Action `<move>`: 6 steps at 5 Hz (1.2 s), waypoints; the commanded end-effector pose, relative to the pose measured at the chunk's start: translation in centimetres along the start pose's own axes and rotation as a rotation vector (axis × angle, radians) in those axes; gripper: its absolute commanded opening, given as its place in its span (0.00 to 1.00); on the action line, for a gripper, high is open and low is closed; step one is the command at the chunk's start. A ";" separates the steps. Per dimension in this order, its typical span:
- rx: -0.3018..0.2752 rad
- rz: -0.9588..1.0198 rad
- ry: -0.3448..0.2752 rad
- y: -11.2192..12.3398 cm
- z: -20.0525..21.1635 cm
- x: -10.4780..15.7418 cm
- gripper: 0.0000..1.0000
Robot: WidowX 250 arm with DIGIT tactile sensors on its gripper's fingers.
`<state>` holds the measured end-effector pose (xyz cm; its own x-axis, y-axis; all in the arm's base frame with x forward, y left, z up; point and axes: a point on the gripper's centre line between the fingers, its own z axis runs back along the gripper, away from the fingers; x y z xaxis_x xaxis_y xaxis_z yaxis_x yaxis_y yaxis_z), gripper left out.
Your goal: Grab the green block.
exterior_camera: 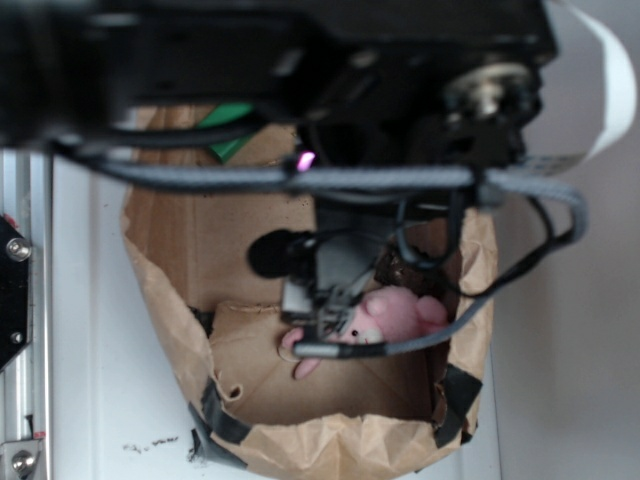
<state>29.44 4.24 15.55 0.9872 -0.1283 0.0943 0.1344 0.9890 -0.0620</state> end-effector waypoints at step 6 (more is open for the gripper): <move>-0.040 0.006 -0.023 1.1 -2.5 -3.5 1.00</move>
<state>25.67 5.99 11.03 0.9924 -0.1058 0.0622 0.1133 0.9846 -0.1329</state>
